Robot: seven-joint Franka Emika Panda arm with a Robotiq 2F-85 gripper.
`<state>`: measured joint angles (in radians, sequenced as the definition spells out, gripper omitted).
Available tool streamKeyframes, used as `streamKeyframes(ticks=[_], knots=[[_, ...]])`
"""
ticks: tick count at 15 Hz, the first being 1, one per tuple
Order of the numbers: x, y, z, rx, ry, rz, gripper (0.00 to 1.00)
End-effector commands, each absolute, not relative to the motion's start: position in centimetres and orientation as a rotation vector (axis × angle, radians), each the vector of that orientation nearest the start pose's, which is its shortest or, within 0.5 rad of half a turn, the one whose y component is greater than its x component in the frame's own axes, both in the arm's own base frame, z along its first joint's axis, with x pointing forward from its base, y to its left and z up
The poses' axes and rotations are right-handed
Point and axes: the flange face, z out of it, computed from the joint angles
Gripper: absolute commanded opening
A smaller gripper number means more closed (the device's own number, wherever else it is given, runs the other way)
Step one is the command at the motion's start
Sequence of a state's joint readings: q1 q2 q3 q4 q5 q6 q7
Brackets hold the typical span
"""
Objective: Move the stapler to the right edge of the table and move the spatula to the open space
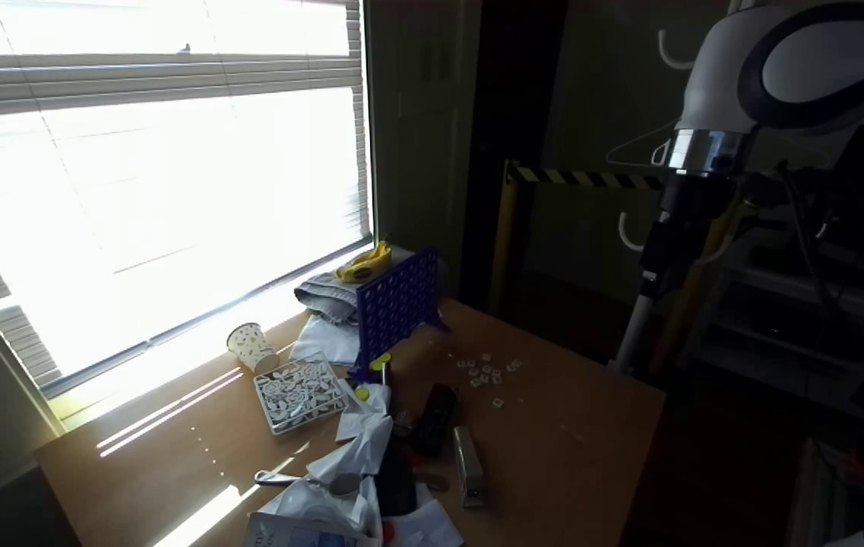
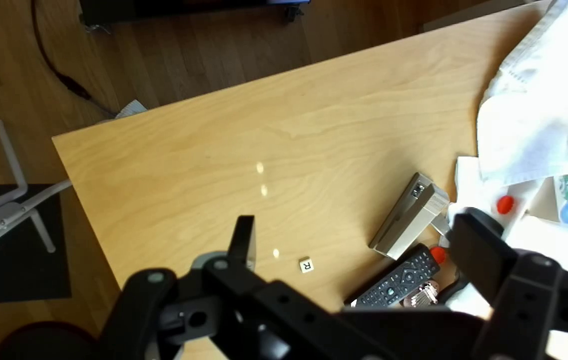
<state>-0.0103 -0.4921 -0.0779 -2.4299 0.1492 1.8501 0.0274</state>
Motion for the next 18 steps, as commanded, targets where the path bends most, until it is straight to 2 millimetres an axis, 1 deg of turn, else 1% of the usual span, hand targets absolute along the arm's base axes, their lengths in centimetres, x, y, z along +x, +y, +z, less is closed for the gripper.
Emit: streamKeyframes(ticks=[1,2,3,4,5,6,8,9,18], knots=[[39.0,-2.5,47.7,-2.95,0.225,0.127,1.0],[39.0,-2.5,47.7,-2.95,0.225,0.127,1.0],[38.2,-4.5,48.2,-2.93,0.232,0.097,1.0],[37.8,-5.7,48.4,-2.919,0.246,0.074,1.0],[36.8,-8.3,49.1,-2.915,0.271,0.041,1.0],[38.6,-4.9,48.1,-2.934,0.255,0.098,1.0],[37.8,-7.9,48.7,-2.909,0.286,0.054,1.0],[37.5,-8.6,48.9,-2.903,0.291,0.04,1.0],[37.4,-8.4,49.1,-2.906,0.282,0.034,1.0]])
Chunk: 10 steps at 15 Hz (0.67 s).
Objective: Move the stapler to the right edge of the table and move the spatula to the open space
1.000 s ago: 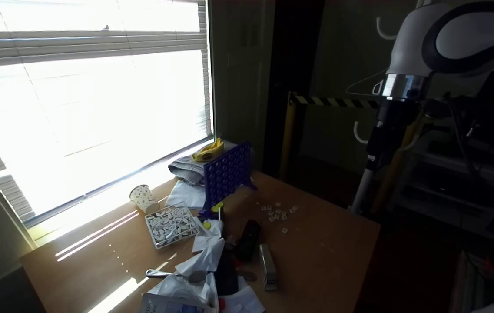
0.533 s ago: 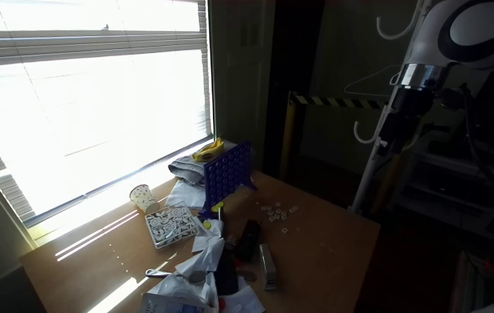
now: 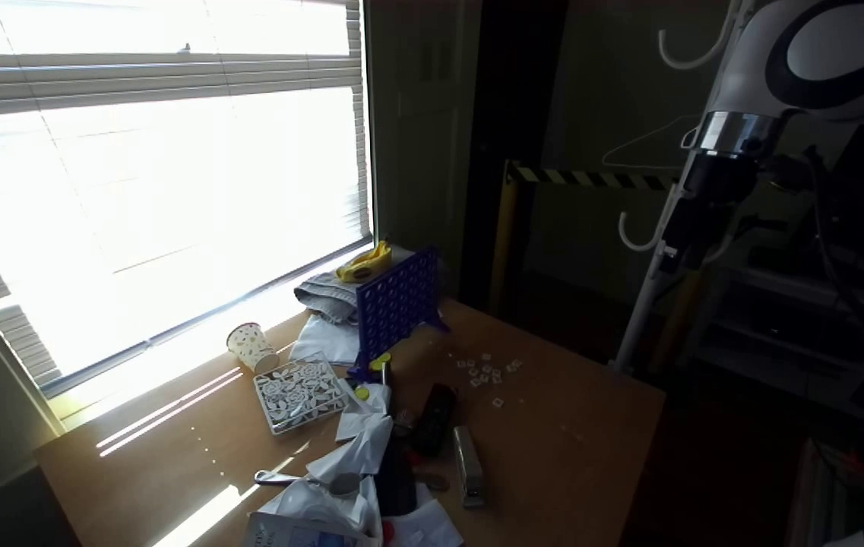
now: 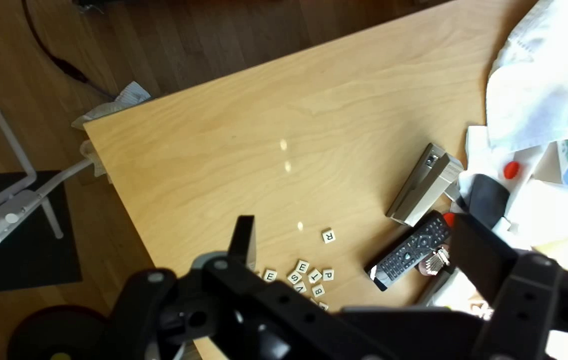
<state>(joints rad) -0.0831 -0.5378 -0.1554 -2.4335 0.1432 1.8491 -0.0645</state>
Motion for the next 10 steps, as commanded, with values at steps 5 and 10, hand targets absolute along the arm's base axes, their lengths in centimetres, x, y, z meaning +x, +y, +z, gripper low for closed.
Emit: streamKeyframes(ticks=[5,10], knots=[[37.41,-8.39,49.09,-2.906,0.282,0.035,1.0],[37.78,-7.5,48.76,-2.896,0.323,0.025,1.0]])
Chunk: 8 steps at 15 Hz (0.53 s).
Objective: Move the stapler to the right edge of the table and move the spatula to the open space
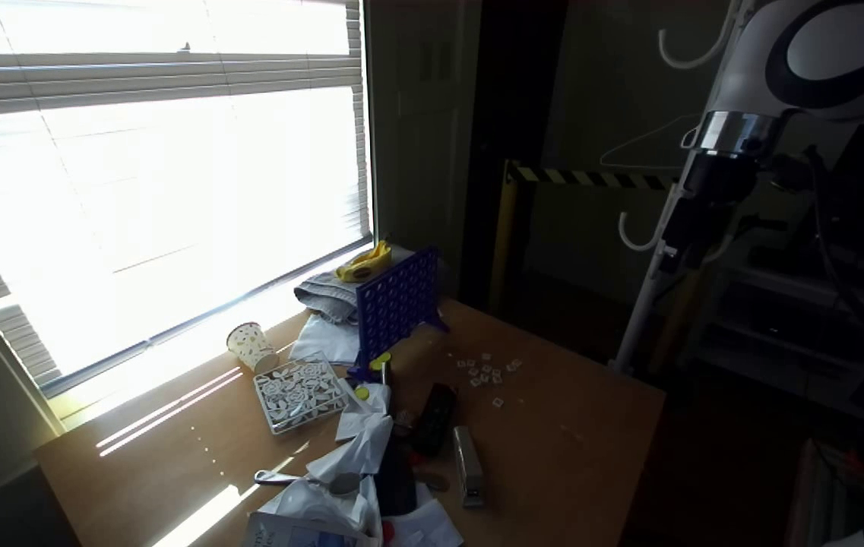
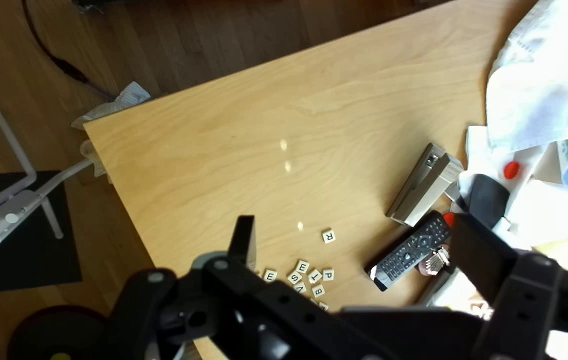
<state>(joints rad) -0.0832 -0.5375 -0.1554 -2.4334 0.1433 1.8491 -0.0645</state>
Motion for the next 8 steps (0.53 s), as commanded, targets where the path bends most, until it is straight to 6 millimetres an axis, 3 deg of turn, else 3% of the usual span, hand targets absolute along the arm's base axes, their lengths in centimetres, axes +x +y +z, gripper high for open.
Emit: streamKeyframes(ticks=[1,8], knots=[[38.4,-6.4,48.2,-2.903,0.386,0.005,1.0],[41.7,3.1,43.5,-2.903,0.655,-0.166,1.0]])
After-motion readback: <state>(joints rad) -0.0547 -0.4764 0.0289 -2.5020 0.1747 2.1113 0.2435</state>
